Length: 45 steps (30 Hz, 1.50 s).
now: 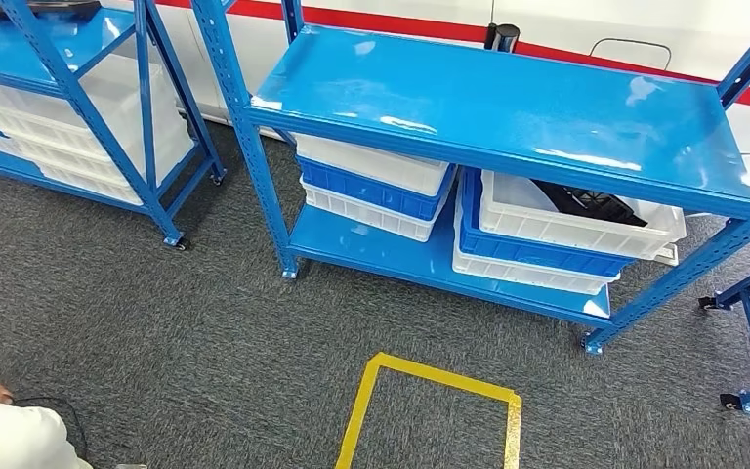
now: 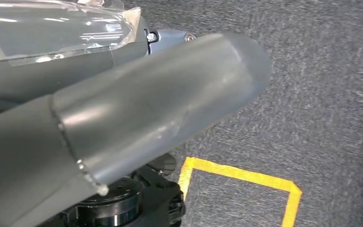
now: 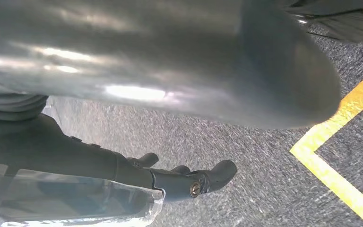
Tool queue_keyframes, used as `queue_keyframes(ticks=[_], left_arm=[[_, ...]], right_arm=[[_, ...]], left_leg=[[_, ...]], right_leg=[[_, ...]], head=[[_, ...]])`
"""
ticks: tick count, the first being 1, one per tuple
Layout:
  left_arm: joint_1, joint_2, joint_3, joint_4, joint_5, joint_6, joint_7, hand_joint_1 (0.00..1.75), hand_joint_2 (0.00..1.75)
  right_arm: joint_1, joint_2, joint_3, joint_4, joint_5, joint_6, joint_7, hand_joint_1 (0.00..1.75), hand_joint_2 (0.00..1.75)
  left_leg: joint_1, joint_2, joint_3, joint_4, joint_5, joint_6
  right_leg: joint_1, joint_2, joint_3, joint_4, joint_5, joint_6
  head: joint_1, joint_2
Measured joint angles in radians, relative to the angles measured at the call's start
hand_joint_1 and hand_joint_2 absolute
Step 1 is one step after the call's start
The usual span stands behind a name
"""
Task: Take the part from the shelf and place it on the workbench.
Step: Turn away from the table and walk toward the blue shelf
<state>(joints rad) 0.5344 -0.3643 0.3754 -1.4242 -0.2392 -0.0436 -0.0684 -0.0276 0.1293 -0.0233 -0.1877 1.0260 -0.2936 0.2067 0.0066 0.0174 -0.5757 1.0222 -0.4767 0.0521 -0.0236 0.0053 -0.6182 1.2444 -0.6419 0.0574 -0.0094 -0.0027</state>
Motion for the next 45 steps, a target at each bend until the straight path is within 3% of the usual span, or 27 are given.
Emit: queue_keyframes(ticks=[2, 4, 5, 7, 9, 12, 13, 14, 15, 17, 19, 21, 23, 26, 27, 29, 31, 32, 33, 34, 36, 37, 39, 42, 44, 45], left_arm=[[-0.007, 0.0, 0.002, 0.006, -0.005, -0.001, -0.001, 0.0, 0.0], [-0.014, 0.0, 0.005, 0.012, -0.014, -0.004, -0.004, 0.0, 0.0], [-0.017, 0.0, 0.006, 0.015, -0.018, -0.005, -0.006, 0.0, 0.0], [-0.026, 0.0, 0.008, 0.021, -0.024, -0.008, -0.01, 0.0, 0.0], [-0.035, 0.001, 0.012, 0.027, -0.029, -0.009, -0.014, 0.0, 0.0], [-0.044, 0.001, 0.026, 0.039, -0.035, -0.015, -0.018, 0.0, 0.0], [-0.048, 0.001, 0.029, 0.044, -0.037, -0.018, -0.02, 0.0, 0.0], [-0.051, 0.002, 0.032, 0.048, -0.039, -0.023, -0.022, 0.0, 0.0], [-0.055, 0.002, 0.034, 0.052, -0.041, -0.026, -0.024, 0.0, 0.0], [-0.061, 0.002, 0.041, 0.058, -0.042, -0.034, -0.03, 0.0, 0.0], [-0.066, 0.002, 0.046, 0.063, -0.046, -0.043, -0.037, 0.0, 0.0], [-0.071, 0.002, 0.049, 0.069, -0.051, -0.052, -0.045, 0.0, 0.0], [-0.076, 0.002, 0.054, 0.075, -0.054, -0.056, -0.051, 0.0, 0.0], [-0.081, 0.002, 0.062, 0.081, -0.056, -0.057, -0.054, 0.0, 0.0], [-0.083, 0.002, 0.063, 0.082, -0.057, -0.057, -0.056, 0.0, 0.0], [-0.085, 0.001, 0.064, 0.086, -0.061, -0.057, -0.059, 0.0, 0.0], [-0.087, 0.0, 0.065, 0.092, -0.062, -0.056, -0.06, 0.0, 0.0], [-0.088, 0.0, 0.065, 0.095, -0.062, -0.056, -0.061, 0.0, 0.0], [-0.089, 0.0, 0.066, 0.098, -0.062, -0.055, -0.061, 0.0, 0.0], [-0.09, 0.0, 0.066, 0.1, -0.062, -0.054, -0.061, 0.0, 0.0], [-0.092, 0.0, 0.066, 0.105, -0.062, -0.053, -0.062, 0.0, 0.0], [-0.093, 0.0, 0.067, 0.107, -0.062, -0.052, -0.063, 0.0, 0.0], [-0.094, 0.0, 0.067, 0.11, -0.062, -0.05, -0.065, 0.0, 0.0], [-0.095, 0.0, 0.067, 0.111, -0.061, -0.048, -0.068, 0.0, 0.0], [-0.095, 0.0, 0.067, 0.111, -0.061, -0.046, -0.068, 0.0, 0.0], [-0.095, 0.0, 0.067, 0.112, -0.061, -0.046, -0.068, 0.0, 0.0]], right_arm=[[-0.001, -0.001, -0.005, 0.0, 0.0, 0.0, 0.0, 0.0, 0.0], [-0.007, -0.002, -0.009, 0.0, -0.001, 0.0, -0.001, 0.0, 0.0], [-0.01, -0.003, -0.01, 0.0, -0.001, 0.0, -0.001, 0.0, 0.0], [-0.012, -0.003, -0.012, 0.0, -0.002, 0.0, 0.0, 0.0, 0.0], [-0.012, -0.002, -0.016, -0.001, -0.002, -0.001, 0.0, 0.0, 0.0], [-0.012, -0.002, -0.021, -0.001, 0.001, -0.008, 0.003, 0.0, 0.0], [-0.012, -0.002, -0.023, -0.001, 0.003, -0.009, 0.005, 0.0, 0.0], [-0.012, -0.002, -0.025, -0.001, 0.004, -0.009, 0.008, 0.0, 0.0], [-0.012, -0.002, -0.026, -0.001, 0.006, -0.008, 0.01, 0.0, 0.0], [-0.013, -0.001, -0.027, -0.001, 0.007, -0.008, 0.012, 0.0, 0.0], [-0.015, -0.001, -0.028, -0.001, 0.008, -0.007, 0.013, 0.0, 0.0], [-0.016, -0.002, -0.028, -0.001, 0.008, -0.005, 0.014, 0.0, 0.0], [-0.016, -0.002, -0.029, -0.001, 0.008, -0.002, 0.015, 0.0, 0.0], [-0.018, 0.0, -0.029, -0.001, 0.009, 0.0, 0.015, 0.0, 0.0], [-0.019, -0.001, -0.029, -0.002, 0.009, 0.001, 0.016, 0.0, 0.0], [-0.022, -0.002, -0.03, -0.002, 0.011, 0.002, 0.016, 0.0, 0.0], [-0.023, -0.002, -0.03, -0.002, 0.013, 0.006, 0.016, 0.0, 0.0], [-0.023, -0.002, -0.03, -0.002, 0.014, 0.008, 0.017, 0.0, 0.0], [-0.022, -0.003, -0.03, -0.002, 0.015, 0.01, 0.018, 0.0, 0.0], [-0.022, -0.003, -0.03, -0.002, 0.016, 0.012, 0.018, 0.0, 0.0], [-0.024, -0.005, -0.03, -0.002, 0.017, 0.013, 0.019, 0.0, 0.0], [-0.025, -0.005, -0.03, -0.002, 0.018, 0.013, 0.019, 0.0, 0.0], [-0.027, -0.006, -0.03, -0.002, 0.02, 0.015, 0.019, 0.0, 0.0], [-0.028, -0.008, -0.03, -0.002, 0.021, 0.016, 0.02, 0.0, 0.0], [-0.028, -0.007, -0.03, -0.003, 0.022, 0.017, 0.02, 0.0, 0.0], [-0.028, -0.007, -0.03, -0.003, 0.022, 0.017, 0.02, 0.0, 0.0]], left_leg=[[-0.003, 0.01, 0.019, 0.001, -0.013, -0.005], [-0.009, 0.022, 0.033, 0.002, -0.027, -0.016], [-0.011, 0.028, 0.038, 0.002, -0.032, -0.021], [-0.008, 0.04, 0.044, 0.002, -0.038, -0.031], [-0.003, 0.024, 0.033, 0.035, -0.066, -0.043], [0.004, -0.011, -0.042, 0.202, -0.157, -0.059], [0.006, -0.014, -0.068, 0.25, -0.169, -0.063], [0.009, -0.015, -0.083, 0.266, -0.161, -0.065], [0.012, -0.015, -0.081, 0.246, -0.134, -0.066], [0.018, -0.018, -0.038, 0.127, -0.057, -0.066], [0.018, -0.027, -0.001, 0.032, -0.017, -0.061], [0.013, -0.032, 0.006, 0.008, -0.013, -0.055], [0.005, -0.033, 0.005, 0.007, -0.011, -0.048], [-0.003, -0.031, 0.007, 0.004, -0.012, -0.021], [0.0, -0.029, 0.011, -0.002, -0.01, -0.013], [0.005, -0.022, 0.016, -0.011, -0.006, -0.001], [0.002, -0.016, 0.017, -0.011, -0.008, 0.006], [0.001, -0.015, 0.018, -0.011, -0.009, 0.007], [0.0, -0.014, 0.02, -0.011, -0.011, 0.007], [-0.001, -0.014, 0.023, -0.011, -0.013, 0.005], [-0.002, -0.015, 0.033, -0.01, -0.02, -0.002], [-0.005, -0.015, 0.038, -0.009, -0.026, -0.007], [-0.009, -0.015, 0.046, -0.009, -0.036, -0.019], [-0.004, -0.015, 0.051, -0.002, -0.049, -0.036], [0.0, -0.016, 0.021, 0.067, -0.087, -0.048], [0.002, -0.016, -0.012, 0.131, -0.116, -0.053]], right_leg=[[0.002, -0.027, 0.034, -0.122, 0.079, 0.011], [0.007, -0.051, 0.061, -0.207, 0.127, -0.001], [0.01, -0.053, 0.063, -0.218, 0.134, -0.012], [0.006, -0.035, 0.065, -0.222, 0.138, -0.028], [-0.004, -0.018, 0.071, -0.225, 0.143, -0.04], [-0.008, 0.0, 0.074, -0.226, 0.146, -0.051], [-0.008, 0.005, 0.074, -0.225, 0.145, -0.052], [-0.008, 0.011, 0.076, -0.225, 0.144, -0.053], [-0.009, 0.016, 0.078, -0.225, 0.143, -0.052], [-0.01, 0.025, 0.082, -0.225, 0.139, -0.048], [-0.004, 0.03, 0.082, -0.225, 0.134, -0.038], [0.006, 0.031, 0.078, -0.225, 0.129, -0.033], [0.005, 0.03, 0.077, -0.23, 0.13, -0.03], [-0.007, 0.027, 0.083, -0.243, 0.135, -0.005], [-0.007, 0.022, 0.08, -0.233, 0.129, -0.002], [-0.006, 0.011, 0.043, -0.155, 0.091, -0.008], [-0.004, 0.006, -0.03, -0.022, 0.037, -0.018], [-0.003, 0.006, -0.058, 0.027, 0.024, -0.017], [-0.002, 0.006, -0.069, 0.041, 0.028, -0.013], [-0.002, 0.006, -0.059, 0.015, 0.047, -0.006], [-0.001, 0.0, 0.003, -0.116, 0.105, 0.003], [0.001, -0.003, 0.032, -0.175, 0.128, 0.001], [0.006, -0.007, 0.059, -0.229, 0.145, -0.014], [0.003, -0.004, 0.07, -0.233, 0.144, -0.036], [-0.005, -0.002, 0.083, -0.236, 0.142, -0.049], [-0.004, -0.002, 0.087, -0.236, 0.139, -0.054]], head=[[0.001, 0.0], [0.001, 0.0], [0.001, 0.0], [0.001, 0.0], [0.0, 0.0], [-0.002, 0.0], [-0.002, 0.0], [-0.002, 0.0], [-0.002, 0.0], [-0.003, 0.0], [-0.002, 0.0], [-0.001, 0.0], [-0.001, 0.0], [-0.002, 0.0], [-0.001, 0.0], [0.001, 0.0], [0.002, 0.0], [0.002, 0.0], [0.002, 0.0], [0.002, 0.0], [0.003, 0.0], [0.003, 0.0], [0.003, 0.0], [0.003, 0.0], [0.0, 0.0], [-0.001, 0.0]])
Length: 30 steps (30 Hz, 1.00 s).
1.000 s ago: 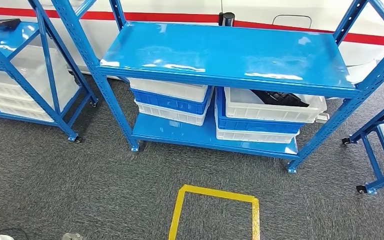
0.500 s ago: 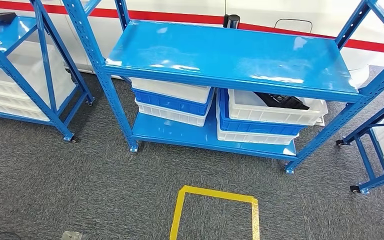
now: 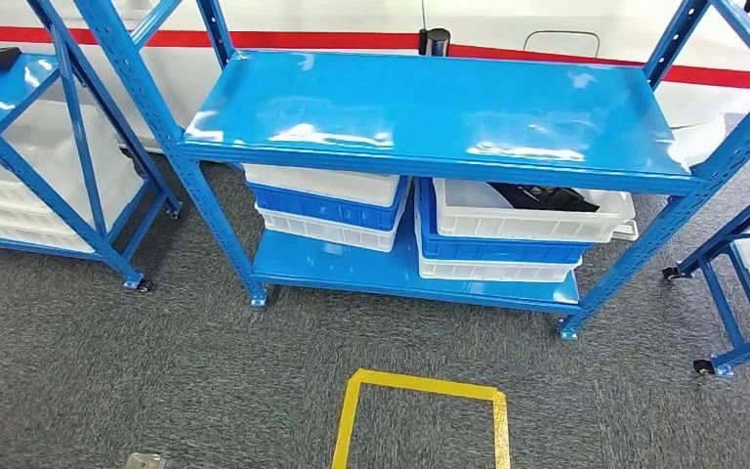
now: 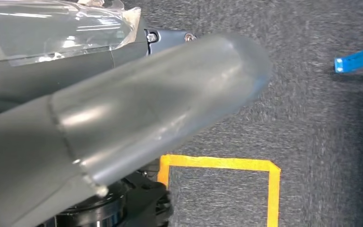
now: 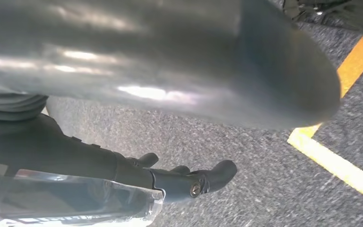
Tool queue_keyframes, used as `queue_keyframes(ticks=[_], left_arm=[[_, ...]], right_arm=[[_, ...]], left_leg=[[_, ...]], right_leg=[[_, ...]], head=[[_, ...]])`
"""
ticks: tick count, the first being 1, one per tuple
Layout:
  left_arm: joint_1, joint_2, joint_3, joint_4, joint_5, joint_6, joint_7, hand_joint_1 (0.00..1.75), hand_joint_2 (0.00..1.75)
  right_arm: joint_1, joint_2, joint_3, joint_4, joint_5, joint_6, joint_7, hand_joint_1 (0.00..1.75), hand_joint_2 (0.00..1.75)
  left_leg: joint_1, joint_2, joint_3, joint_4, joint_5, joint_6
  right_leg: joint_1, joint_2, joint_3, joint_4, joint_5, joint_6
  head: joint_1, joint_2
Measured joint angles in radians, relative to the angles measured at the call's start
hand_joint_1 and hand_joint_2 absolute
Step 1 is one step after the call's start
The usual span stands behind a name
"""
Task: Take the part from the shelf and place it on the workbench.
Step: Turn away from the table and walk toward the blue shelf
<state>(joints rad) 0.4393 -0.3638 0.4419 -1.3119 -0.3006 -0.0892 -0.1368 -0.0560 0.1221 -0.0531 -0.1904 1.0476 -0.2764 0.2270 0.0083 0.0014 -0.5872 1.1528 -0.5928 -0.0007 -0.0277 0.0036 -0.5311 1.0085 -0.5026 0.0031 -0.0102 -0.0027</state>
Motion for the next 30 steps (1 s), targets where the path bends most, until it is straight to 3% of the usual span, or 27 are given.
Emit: queue_keyframes(ticks=[2, 3, 4, 6, 7, 9, 12, 14, 16, 18, 19, 20, 21, 22, 24, 26, 27, 29, 30], left_arm=[[0.0, 0.0, 0.0, 0.003, 0.0, 0.002, 0.0, 0.0, 0.0], [0.0, 0.0, 0.0, 0.004, 0.0, 0.002, 0.0, 0.0, 0.0], [0.001, 0.0, 0.0, 0.006, 0.0, 0.003, 0.0, 0.0, 0.0], [0.001, 0.001, 0.0, 0.006, 0.0, 0.004, 0.0, 0.0, 0.0], [0.001, 0.001, 0.001, 0.007, 0.0, 0.005, 0.0, 0.0, 0.0], [0.001, 0.001, 0.003, 0.007, 0.0, 0.006, 0.0, 0.0, 0.0], [0.003, 0.0, 0.003, 0.006, 0.0, 0.007, -0.001, 0.0, 0.0], [0.005, -0.001, 0.004, 0.006, 0.0, 0.007, -0.001, 0.0, 0.0], [0.005, -0.001, 0.004, 0.006, 0.0, 0.006, -0.001, 0.0, 0.0], [0.006, -0.001, 0.004, 0.006, 0.0, 0.006, -0.001, 0.0, 0.0], [0.007, -0.002, 0.004, 0.006, 0.0, 0.007, -0.001, 0.0, 0.0], [0.008, -0.002, 0.004, 0.006, 0.0, 0.007, 0.0, 0.0, 0.0], [0.011, -0.002, 0.004, 0.006, 0.001, 0.008, 0.001, 0.0, 0.0], [0.013, -0.002, 0.003, 0.006, 0.002, 0.01, 0.004, 0.0, 0.0], [0.017, -0.002, 0.0, 0.004, 0.007, 0.014, 0.01, 0.0, 0.0], [0.022, -0.002, -0.005, -0.002, 0.011, 0.02, 0.016, 0.0, 0.0], [0.024, -0.002, -0.009, -0.006, 0.013, 0.023, 0.019, 0.0, 0.0], [0.027, -0.002, -0.016, -0.014, 0.017, 0.027, 0.021, 0.0, 0.0], [0.028, -0.002, -0.019, -0.016, 0.018, 0.027, 0.022, 0.0, 0.0]], right_arm=[[0.0, 0.0, 0.0, 0.0, 0.0, 0.001, 0.0, 0.0, 0.0], [0.001, -0.001, 0.0, 0.0, 0.0, 0.001, 0.0, 0.0, 0.0], [0.001, -0.001, 0.0, 0.0, 0.0, 0.001, 0.0, 0.0, 0.0], [0.001, -0.001, 0.0, 0.0, 0.0, 0.001, 0.0, 0.0, 0.0], [0.001, 0.0, 0.0, 0.0, 0.0, 0.002, 0.0, 0.0, 0.0], [0.001, 0.001, 0.0, 0.0, 0.001, 0.003, 0.0, 0.0, 0.0], [0.004, 0.001, 0.0, 0.0, 0.001, 0.004, -0.001, 0.0, 0.0], [0.004, 0.001, 0.0, 0.0, 0.002, 0.004, -0.002, 0.0, 0.0], [0.004, 0.001, 0.0, 0.0, 0.002, 0.004, -0.003, 0.0, 0.0], [0.009, 0.0, 0.0, 0.0, 0.002, 0.004, -0.003, 0.0, 0.0], [0.012, -0.001, 0.0, 0.0, 0.002, 0.004, -0.003, 0.0, 0.0], [0.014, -0.001, 0.0, 0.0, 0.002, 0.004, -0.004, 0.0, 0.0], [0.016, -0.002, 0.0, 0.0, 0.002, 0.004, -0.005, 0.0, 0.0], [0.017, -0.003, 0.0, 0.0, 0.002, 0.004, -0.005, 0.0, 0.0], [0.018, -0.004, 0.0, 0.0, 0.003, 0.004, -0.007, 0.0, 0.0], [0.019, -0.004, 0.0, 0.0, 0.003, 0.004, -0.007, 0.0, 0.0], [0.021, -0.004, 0.0, 0.0, 0.004, 0.004, -0.007, 0.0, 0.0], [0.021, -0.003, 0.0, 0.0, 0.005, 0.004, -0.007, 0.0, 0.0], [0.02, -0.003, 0.0, 0.0, 0.006, 0.004, -0.007, 0.0, 0.0]], left_leg=[[0.003, 0.0, -0.076, 0.124, -0.038, -0.007], [0.005, 0.0, -0.099, 0.148, -0.03, -0.009], [0.006, 0.0, -0.103, 0.133, -0.003, -0.009], [0.006, -0.001, -0.065, 0.014, 0.084, 0.0], [0.003, -0.003, -0.04, -0.047, 0.113, 0.007], [-0.004, -0.005, -0.014, -0.113, 0.13, 0.022], [-0.01, -0.006, 0.007, -0.138, 0.125, 0.045], [-0.006, -0.006, 0.031, -0.153, 0.125, 0.058], [-0.006, -0.004, 0.04, -0.157, 0.117, 0.065], [-0.006, -0.005, 0.049, -0.157, 0.107, 0.065], [-0.005, -0.006, 0.056, -0.156, 0.101, 0.063], [-0.005, -0.008, 0.065, -0.156, 0.095, 0.06], [-0.005, -0.008, 0.073, -0.156, 0.087, 0.056], [-0.005, -0.008, 0.084, -0.155, 0.079, 0.051], [-0.007, -0.005, 0.095, -0.154, 0.065, 0.037], [-0.007, -0.004, 0.103, -0.148, 0.058, 0.025], [-0.006, -0.004, 0.104, -0.141, 0.054, 0.02], [-0.003, -0.004, 0.082, -0.088, 0.038, 0.011], [-0.001, -0.005, 0.051, -0.034, 0.02, 0.006]], right_leg=[[0.002, 0.001, 0.009, 0.0, -0.008, -0.008], [0.002, 0.003, 0.014, 0.0, -0.014, -0.009], [0.003, 0.006, 0.022, 0.0, -0.019, -0.009], [0.002, 0.013, 0.037, 0.0, -0.033, -0.004], [0.005, 0.015, 0.042, 0.0, -0.041, 0.0], [0.01, 0.017, 0.05, -0.005, -0.048, 0.013], [0.012, 0.014, 0.07, -0.001, -0.045, 0.032], [0.011, 0.011, 0.046, 0.052, -0.073, 0.032], [0.009, 0.009, -0.026, 0.167, -0.12, 0.028], [0.008, 0.009, -0.094, 0.251, -0.137, 0.034], [0.008, 0.009, -0.105, 0.245, -0.122, 0.042], [0.006, 0.008, -0.097, 0.203, -0.09, 0.054], [0.004, 0.005, -0.077, 0.136, -0.047, 0.064], [0.004, 0.001, -0.061, 0.076, -0.016, 0.066], [0.008, -0.008, -0.041, 0.013, 0.005, 0.049], [0.01, -0.009, -0.033, 0.012, 0.003, 0.023], [0.007, -0.007, -0.024, 0.009, 0.012, 0.017], [-0.001, -0.005, -0.006, 0.004, 0.009, 0.006], [0.0, -0.005, -0.001, 0.003, 0.006, 0.002]], head=[[0.0, 0.0], [0.0, 0.0], [0.0, 0.0], [0.0, 0.0], [0.0, 0.0], [0.0, 0.0], [0.0, 0.0], [0.001, 0.0], [0.002, 0.0], [0.002, 0.0], [0.003, 0.0], [0.003, 0.0], [0.004, 0.0], [0.005, 0.0], [0.006, 0.0], [0.006, 0.0], [0.005, 0.0], [0.003, 0.0], [0.003, 0.0]])
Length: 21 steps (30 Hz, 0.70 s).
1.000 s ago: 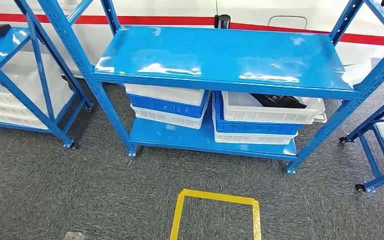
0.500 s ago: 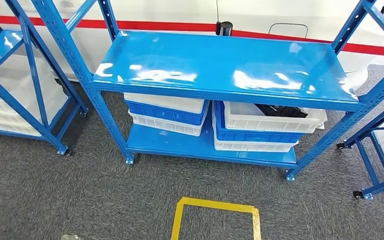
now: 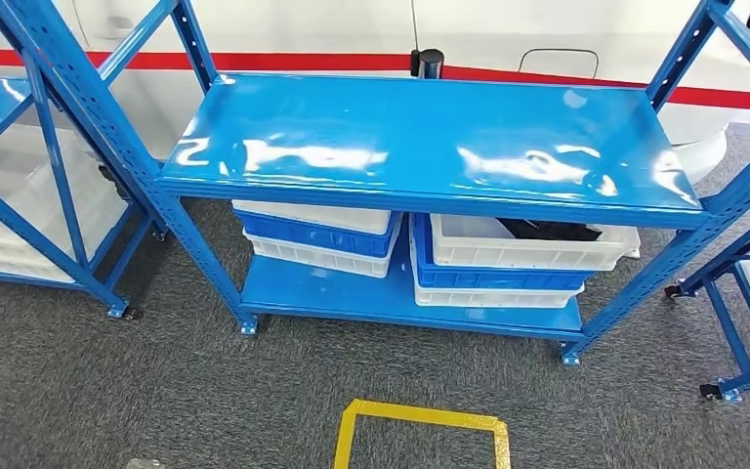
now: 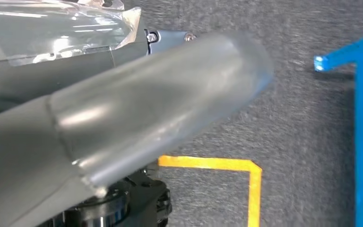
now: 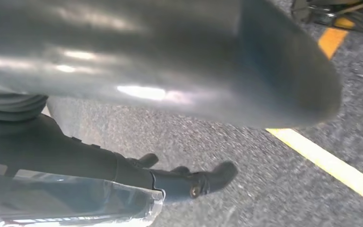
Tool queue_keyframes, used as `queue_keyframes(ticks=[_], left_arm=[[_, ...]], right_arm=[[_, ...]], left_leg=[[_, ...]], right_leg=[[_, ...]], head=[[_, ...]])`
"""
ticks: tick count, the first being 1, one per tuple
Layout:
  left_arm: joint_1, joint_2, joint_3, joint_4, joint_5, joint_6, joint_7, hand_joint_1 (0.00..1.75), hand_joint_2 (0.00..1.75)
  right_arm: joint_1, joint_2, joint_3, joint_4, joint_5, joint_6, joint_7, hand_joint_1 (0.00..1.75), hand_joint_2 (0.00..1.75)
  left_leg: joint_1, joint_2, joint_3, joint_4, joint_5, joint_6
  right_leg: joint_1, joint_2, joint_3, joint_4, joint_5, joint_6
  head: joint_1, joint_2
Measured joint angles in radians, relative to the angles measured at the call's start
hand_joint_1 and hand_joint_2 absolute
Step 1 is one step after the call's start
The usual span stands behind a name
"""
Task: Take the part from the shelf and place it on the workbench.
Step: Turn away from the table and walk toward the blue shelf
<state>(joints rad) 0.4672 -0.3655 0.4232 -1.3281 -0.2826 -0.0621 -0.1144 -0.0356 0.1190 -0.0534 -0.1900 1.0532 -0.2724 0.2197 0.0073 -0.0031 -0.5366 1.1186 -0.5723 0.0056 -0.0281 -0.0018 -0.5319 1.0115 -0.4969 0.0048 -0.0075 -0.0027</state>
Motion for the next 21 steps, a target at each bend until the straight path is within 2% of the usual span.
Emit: queue_keyframes(ticks=[2, 3, 4, 5, 7, 8, 9, 11, 13, 14, 15, 17, 18, 19, 20, 21], left_arm=[[0.003, 0.0, -0.002, -0.003, 0.001, 0.0, 0.002, 0.0, 0.0], [0.005, 0.0, -0.002, -0.004, 0.002, 0.001, 0.003, 0.0, 0.0], [0.007, 0.0, -0.002, -0.004, 0.002, 0.001, 0.003, 0.0, 0.0], [0.008, 0.0, -0.002, -0.005, 0.002, 0.001, 0.004, 0.0, 0.0], [0.01, 0.001, -0.002, -0.009, 0.003, 0.002, 0.005, 0.0, 0.0], [0.011, 0.002, -0.002, -0.01, 0.003, 0.002, 0.005, 0.0, 0.0], [0.012, 0.002, -0.003, -0.013, 0.003, 0.002, 0.006, 0.0, 0.0], [0.015, 0.002, -0.004, -0.017, 0.003, 0.002, 0.007, 0.0, 0.0], [0.02, 0.001, -0.005, -0.021, 0.003, 0.002, 0.007, 0.0, 0.0], [0.021, 0.0, -0.005, -0.022, 0.003, 0.002, 0.007, 0.0, 0.0], [0.021, 0.0, -0.005, -0.022, 0.003, 0.002, 0.007, 0.0, 0.0], [0.02, -0.001, -0.007, -0.023, 0.004, 0.002, 0.007, 0.0, 0.0], [0.021, -0.001, -0.009, -0.023, 0.004, 0.002, 0.007, 0.0, 0.0], [0.021, -0.001, -0.01, -0.023, 0.004, 0.002, 0.007, 0.0, 0.0], [0.021, -0.001, -0.01, -0.023, 0.004, 0.001, 0.007, 0.0, 0.0], [0.021, -0.001, -0.01, -0.023, 0.003, 0.0, 0.007, 0.0, 0.0]], right_arm=[[-0.001, 0.0, 0.0, 0.0, 0.0, 0.0, 0.0, 0.0, 0.0], [0.0, 0.0, 0.0, 0.0, 0.0, 0.0, 0.0, 0.0, 0.0], [0.001, 0.0, 0.0, 0.0, 0.0, 0.0, 0.0, 0.0, 0.0], [0.002, 0.0, 0.0, 0.0, 0.0, 0.0, 0.0, 0.0, 0.0], [0.002, 0.001, 0.0, 0.0, 0.0, 0.0, 0.0, 0.0, 0.0], [0.001, 0.002, 0.0, 0.0, 0.0, 0.0, 0.0, 0.0, 0.0], [0.0, 0.002, 0.0, 0.0, 0.0, 0.0, 0.0, 0.0, 0.0], [-0.002, 0.004, 0.0, 0.0, 0.001, 0.0, 0.0, 0.0, 0.0], [-0.003, 0.005, 0.0, -0.001, 0.001, 0.0, 0.0, 0.0, 0.0], [-0.004, 0.005, 0.0, -0.001, 0.001, 0.0, 0.0, 0.0, 0.0], [-0.004, 0.005, 0.0, -0.001, 0.001, 0.0, 0.0, 0.0, 0.0], [-0.005, 0.004, 0.0, -0.001, 0.001, 0.0, 0.0, 0.0, 0.0], [-0.003, 0.004, 0.0, -0.001, 0.001, 0.0, 0.0, 0.0, 0.0], [0.0, 0.003, 0.0, 0.0, 0.0, 0.0, -0.001, 0.0, 0.0], [0.003, 0.003, 0.0, 0.0, -0.001, 0.0, -0.001, 0.0, 0.0], [0.005, 0.002, -0.001, 0.0, -0.002, 0.0, -0.002, 0.0, 0.0]], left_leg=[[0.002, 0.0, -0.082, 0.123, -0.045, -0.007], [0.003, 0.0, -0.114, 0.158, -0.058, -0.009], [0.004, 0.0, -0.132, 0.16, -0.051, -0.008], [0.004, 0.0, -0.131, 0.127, -0.02, -0.005], [0.001, 0.0, -0.097, 0.009, 0.067, 0.005], [-0.002, 0.0, -0.081, -0.036, 0.079, 0.011], [-0.006, -0.001, -0.072, -0.062, 0.077, 0.018], [-0.012, -0.004, -0.063, -0.079, 0.06, 0.033], [-0.007, -0.003, -0.037, -0.1, 0.088, 0.047], [-0.004, 0.0, -0.023, -0.106, 0.096, 0.05], [-0.001, 0.002, -0.013, -0.11, 0.1, 0.052], [-0.001, 0.002, -0.009, -0.111, 0.095, 0.053], [-0.001, 0.001, -0.006, -0.111, 0.09, 0.054], [0.0, -0.002, -0.002, -0.111, 0.085, 0.053], [0.0, -0.004, 0.004, -0.111, 0.079, 0.052], [0.0, -0.006, 0.012, -0.11, 0.073, 0.049]], right_leg=[[0.003, 0.001, 0.008, 0.0, -0.009, -0.01], [0.004, 0.002, 0.014, 0.0, -0.015, -0.013], [0.005, 0.004, 0.021, 0.0, -0.021, -0.015], [0.006, 0.006, 0.03, 0.0, -0.028, -0.014], [0.007, 0.009, 0.046, -0.001, -0.042, -0.01], [0.009, 0.011, 0.051, -0.003, -0.049, -0.006], [0.01, 0.012, 0.054, -0.006, -0.055, 0.0], [0.016, 0.014, 0.068, -0.004, -0.055, 0.017], [0.02, 0.013, 0.08, 0.01, -0.062, 0.03], [0.02, 0.013, 0.069, 0.034, -0.074, 0.032], [0.019, 0.012, 0.043, 0.08, -0.092, 0.031], [0.017, 0.011, -0.04, 0.205, -0.135, 0.029], [0.016, 0.011, -0.079, 0.25, -0.153, 0.03], [0.016, 0.011, -0.104, 0.265, -0.159, 0.037], [0.014, 0.011, -0.112, 0.246, -0.144, 0.047], [0.013, 0.01, -0.103, 0.195, -0.11, 0.06]], head=[[-0.001, 0.0], [-0.001, 0.0], [-0.001, 0.0], [-0.001, 0.0], [0.0, 0.0], [-0.001, 0.0], [-0.001, 0.0], [-0.001, 0.0], [0.0, 0.0], [0.001, 0.0], [0.003, 0.0], [0.006, 0.0], [0.006, 0.0], [0.006, 0.0], [0.006, 0.0], [0.006, 0.0]])
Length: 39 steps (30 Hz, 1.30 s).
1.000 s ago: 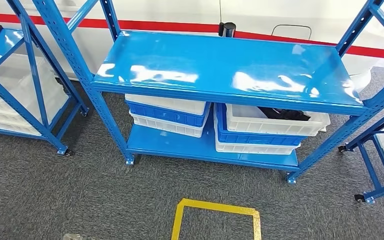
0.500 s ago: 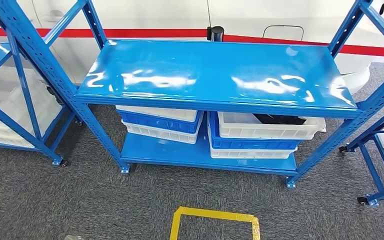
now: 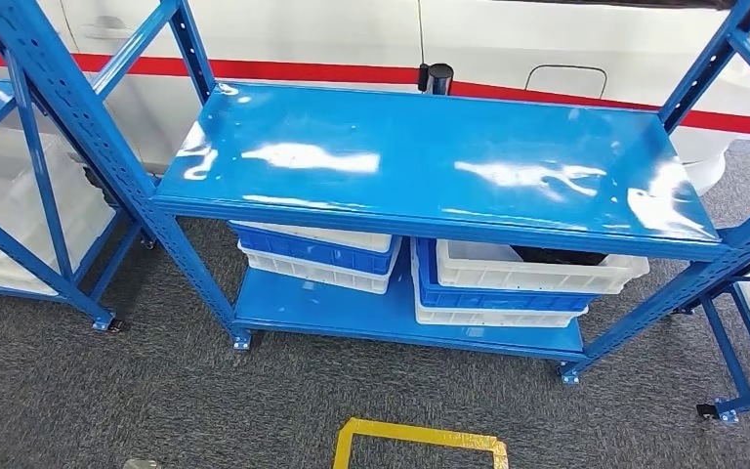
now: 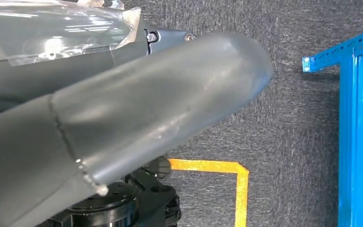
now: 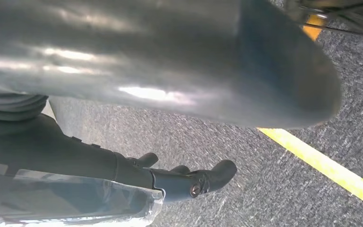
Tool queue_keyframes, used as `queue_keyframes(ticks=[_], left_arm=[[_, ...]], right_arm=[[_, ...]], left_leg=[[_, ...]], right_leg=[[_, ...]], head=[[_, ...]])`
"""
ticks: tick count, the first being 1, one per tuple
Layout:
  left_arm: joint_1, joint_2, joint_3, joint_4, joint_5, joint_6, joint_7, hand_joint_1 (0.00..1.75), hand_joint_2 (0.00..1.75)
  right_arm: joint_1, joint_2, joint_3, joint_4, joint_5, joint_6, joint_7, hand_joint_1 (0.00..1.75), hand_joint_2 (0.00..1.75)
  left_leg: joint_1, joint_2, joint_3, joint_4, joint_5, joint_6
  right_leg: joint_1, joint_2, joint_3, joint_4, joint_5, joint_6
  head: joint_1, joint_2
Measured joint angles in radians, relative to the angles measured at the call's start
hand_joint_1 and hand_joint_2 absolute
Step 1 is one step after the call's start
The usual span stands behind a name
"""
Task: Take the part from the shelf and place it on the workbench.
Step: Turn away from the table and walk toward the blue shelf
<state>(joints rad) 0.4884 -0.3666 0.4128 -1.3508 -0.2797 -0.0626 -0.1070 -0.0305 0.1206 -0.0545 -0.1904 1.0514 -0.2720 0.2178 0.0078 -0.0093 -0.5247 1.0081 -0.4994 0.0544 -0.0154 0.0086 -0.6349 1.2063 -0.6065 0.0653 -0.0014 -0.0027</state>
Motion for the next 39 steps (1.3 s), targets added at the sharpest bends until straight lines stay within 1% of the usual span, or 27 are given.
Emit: queue_keyframes(ticks=[1, 2, 3, 4, 6, 8, 10, 12, 13, 14, 15, 16, 17, 19, 21, 22, 23, 25, 26, 28, 29, 30, 32, 33, 34, 36, 39], left_arm=[[0.0, 0.0, 0.0, 0.0, -0.001, -0.003, 0.0, 0.0, 0.0], [0.0, 0.0, 0.0, 0.0, -0.004, -0.006, 0.0, 0.0, 0.0], [0.0, 0.0, 0.0, 0.0, -0.008, -0.011, 0.0, 0.0, 0.0], [-0.001, 0.001, 0.001, 0.0, -0.012, -0.016, -0.001, 0.0, 0.0], [-0.005, 0.001, 0.002, 0.0, -0.02, -0.024, -0.004, 0.0, 0.0], [-0.012, 0.002, 0.005, 0.0, -0.028, -0.031, -0.01, 0.0, 0.0], [-0.021, 0.003, 0.01, 0.001, -0.036, -0.04, -0.015, 0.0, 0.0], [-0.027, 0.003, 0.015, 0.003, -0.042, -0.045, -0.019, 0.0, 0.0], [-0.028, 0.003, 0.017, 0.004, -0.044, -0.046, -0.019, 0.0, 0.0], [-0.029, 0.003, 0.018, 0.004, -0.045, -0.048, -0.02, 0.0, 0.0], [-0.029, 0.004, 0.02, 0.005, -0.045, -0.049, -0.02, 0.0, 0.0], [-0.03, 0.004, 0.022, 0.005, -0.046, -0.051, -0.02, 0.0, 0.0], [-0.031, 0.005, 0.025, 0.005, -0.047, -0.052, -0.021, 0.0, 0.0], [-0.034, 0.006, 0.031, 0.006, -0.051, -0.055, -0.025, 0.0, 0.0], [-0.037, 0.006, 0.037, 0.008, -0.055, -0.059, -0.029, 0.0, 0.0], [-0.038, 0.005, 0.039, 0.009, -0.057, -0.061, -0.03, 0.0, 0.0], [-0.04, 0.005, 0.042, 0.011, -0.059, -0.062, -0.031, 0.0, 0.0], [-0.046, 0.004, 0.047, 0.015, -0.063, -0.062, -0.028, 0.0, 0.0], [-0.051, 0.004, 0.049, 0.019, -0.063, -0.058, -0.02, 0.0, 0.44], [-0.059, 0.003, 0.052, 0.03, -0.055, -0.04, 0.011, 0.0, 1.31], [-0.062, 0.003, 0.054, 0.036, -0.051, -0.025, 0.028, 0.0, 1.75], [-0.063, 0.002, 0.055, 0.041, -0.05, -0.009, 0.043, 0.0, 1.75], [-0.068, 0.002, 0.058, 0.048, -0.054, 0.03, 0.064, 0.0, 1.75], [-0.071, 0.003, 0.059, 0.051, -0.057, 0.047, 0.073, 0.0, 1.75], [-0.075, 0.002, 0.059, 0.053, -0.058, 0.062, 0.082, 0.0, 1.75], [-0.08, 0.002, 0.058, 0.058, -0.054, 0.089, 0.101, 0.0, 1.75], [-0.091, 0.009, 0.043, 0.089, -0.033, 0.116, 0.122, 0.0, 1.75]], right_arm=[[0.001, -0.001, -0.001, 0.0, -0.001, 0.0, -0.001, 0.0, 0.0], [0.001, -0.001, -0.002, 0.0, -0.002, 0.0, -0.002, 0.0, 0.0], [0.001, -0.002, -0.002, 0.0, -0.004, 0.0, -0.002, 0.0, 0.0], [0.0, -0.002, -0.003, 0.0, -0.005, 0.0, -0.003, 0.0, 0.0], [0.001, -0.002, -0.005, 0.0, -0.007, 0.0, -0.006, 0.0, 0.0], [0.002, -0.001, -0.008, 0.0, -0.01, 0.0, -0.009, 0.0, 0.0], [0.001, 0.0, -0.01, 0.0, -0.011, -0.001, -0.01, 0.0, 0.0], [0.0, 0.0, -0.013, 0.0, -0.012, -0.001, -0.01, 0.0, 0.0], [0.001, 0.0, -0.014, 0.0, -0.013, -0.001, -0.01, 0.0, 0.0], [0.003, 0.0, -0.016, 0.0, -0.013, -0.001, -0.01, 0.0, 0.0], [0.004, 0.001, -0.018, 0.0, -0.013, -0.001, -0.01, 0.0, 0.0], [0.004, 0.002, -0.02, 0.0, -0.013, -0.001, -0.01, 0.0, 0.0], [0.004, 0.004, -0.021, 0.0, -0.013, -0.001, -0.011, 0.0, 0.0], [0.0, 0.009, -0.022, 0.0, -0.014, -0.001, -0.011, 0.0, 0.0], [-0.002, 0.012, -0.023, 0.0, -0.014, -0.001, -0.012, 0.0, 0.0], [-0.002, 0.012, -0.024, 0.0, -0.013, -0.001, -0.012, 0.0, 0.0], [-0.002, 0.013, -0.025, 0.0, -0.013, -0.001, -0.011, 0.0, 0.0], [-0.003, 0.011, -0.027, 0.0, -0.013, -0.001, -0.011, 0.0, 0.0], [-0.004, 0.01, -0.028, 0.0, -0.014, -0.001, -0.01, 0.0, 0.0], [-0.004, 0.008, -0.032, 0.0, -0.017, -0.001, -0.007, 0.0, 0.87], [-0.004, 0.007, -0.035, 0.0, -0.019, -0.002, -0.004, 0.0, 1.31], [-0.003, 0.007, -0.038, 0.0, -0.02, -0.003, 0.0, 0.0, 1.75], [-0.001, 0.006, -0.045, 0.0, -0.022, -0.008, 0.005, 0.0, 1.75], [-0.001, 0.006, -0.048, 0.0, -0.023, -0.01, 0.007, 0.0, 1.75], [-0.001, 0.006, -0.05, 0.001, -0.023, -0.013, 0.008, 0.0, 1.75], [-0.003, 0.006, -0.055, 0.0, -0.03, -0.017, 0.018, 0.0, 1.75], [-0.001, 0.004, -0.064, -0.005, -0.068, -0.008, 0.026, 0.0, 1.75]], left_leg=[[0.0, -0.001, 0.005, 0.0, -0.007, -0.005], [-0.001, -0.001, 0.014, 0.001, -0.015, -0.01], [-0.003, 0.0, 0.018, 0.001, -0.023, -0.016], [-0.005, 0.0, 0.024, 0.004, -0.029, -0.024], [-0.006, 0.002, 0.034, 0.012, -0.036, -0.034], [-0.003, 0.005, 0.029, 0.046, -0.054, -0.043], [0.0, 0.006, -0.026, 0.145, -0.099, -0.053], [0.001, 0.006, -0.107, 0.259, -0.146, -0.058], [0.001, 0.006, -0.133, 0.283, -0.15, -0.057], [0.0, 0.006, -0.143, 0.272, -0.131, -0.053], [-0.002, 0.006, -0.133, 0.226, -0.092, -0.044], [-0.007, 0.007, -0.112, 0.161, -0.044, -0.031], [-0.014, 0.007, -0.094, 0.107, -0.015, -0.017], [-0.029, 0.001, -0.07, 0.043, -0.014, 0.006], [-0.036, -0.008, -0.056, 0.022, -0.032, 0.018], [-0.035, -0.007, -0.043, 0.009, -0.018, 0.024], [-0.033, -0.005, -0.03, 0.0, -0.006, 0.031], [-0.028, 0.001, -0.013, -0.008, 0.013, 0.039], [-0.026, 0.003, -0.01, -0.007, 0.012, 0.039], [-0.022, 0.002, -0.007, -0.006, 0.008, 0.032], [-0.017, 0.001, -0.004, -0.004, 0.005, 0.027], [-0.012, -0.001, 0.001, -0.003, 0.0, 0.02], [-0.003, -0.003, 0.014, 0.0, -0.012, 0.001], [-0.002, -0.004, 0.018, 0.004, -0.017, -0.008], [-0.002, -0.004, 0.02, 0.007, -0.021, -0.015], [-0.003, -0.005, 0.019, 0.012, -0.025, -0.025], [0.002, 0.0, 0.0, 0.058, -0.049, -0.038]], right_leg=[[-0.002, -0.002, 0.017, -0.064, 0.046, 0.012], [-0.002, -0.007, 0.031, -0.119, 0.077, 0.011], [-0.001, -0.012, 0.042, -0.156, 0.098, 0.003], [0.0, -0.017, 0.047, -0.173, 0.109, -0.012], [-0.001, -0.017, 0.057, -0.176, 0.115, -0.043], [-0.005, -0.014, 0.075, -0.179, 0.119, -0.06], [-0.005, -0.014, 0.085, -0.18, 0.116, -0.07], [-0.002, -0.012, 0.087, -0.18, 0.11, -0.077], [0.0, -0.011, 0.09, -0.18, 0.106, -0.079], [0.002, -0.01, 0.095, -0.18, 0.102, -0.08], [0.005, -0.009, 0.102, -0.18, 0.097, -0.081], [0.008, -0.009, 0.106, -0.181, 0.092, -0.081], [0.012, -0.007, 0.112, -0.182, 0.086, -0.08], [0.012, -0.005, 0.122, -0.186, 0.075, -0.07], [0.012, -0.004, 0.137, -0.177, 0.081, -0.053], [0.013, -0.005, 0.143, -0.168, 0.081, -0.047], [0.014, -0.005, 0.143, -0.15, 0.072, -0.042], [0.009, -0.006, 0.112, -0.079, 0.021, -0.04], [0.006, -0.005, 0.083, -0.027, -0.008, -0.04], [-0.003, -0.006, 0.032, 0.049, -0.038, -0.032], [-0.008, -0.006, 0.025, 0.045, -0.029, -0.021], [-0.013, -0.006, 0.035, 0.005, 0.0, -0.005], [-0.022, -0.005, 0.072, -0.112, 0.067, 0.028], [-0.02, -0.006, 0.084, -0.153, 0.084, 0.029], [-0.018, -0.006, 0.087, -0.17, 0.091, 0.018], [-0.013, -0.007, 0.086, -0.171, 0.09, -0.015], [-0.019, -0.007, 0.1, -0.176, 0.096, -0.035]], head=[[0.0, 0.0], [0.001, 0.0], [0.001, 0.0], [0.001, 0.0], [-0.002, 0.0], [-0.003, 0.0], [-0.004, 0.0], [-0.004, 0.0], [-0.005, 0.0], [-0.005, 0.0], [-0.005, 0.0], [-0.005, 0.0], [-0.002, 0.0], [-0.001, 0.0], [-0.003, 0.0], [-0.004, 0.0], [-0.003, 0.0], [-0.002, 0.0], [-0.001, 0.0], [-0.002, 0.0], [-0.001, 0.0], [-0.002, 0.0], [0.0, 0.0], [0.002, 0.0], [0.002, 0.0], [-0.004, 0.0], [-0.01, 0.0]])
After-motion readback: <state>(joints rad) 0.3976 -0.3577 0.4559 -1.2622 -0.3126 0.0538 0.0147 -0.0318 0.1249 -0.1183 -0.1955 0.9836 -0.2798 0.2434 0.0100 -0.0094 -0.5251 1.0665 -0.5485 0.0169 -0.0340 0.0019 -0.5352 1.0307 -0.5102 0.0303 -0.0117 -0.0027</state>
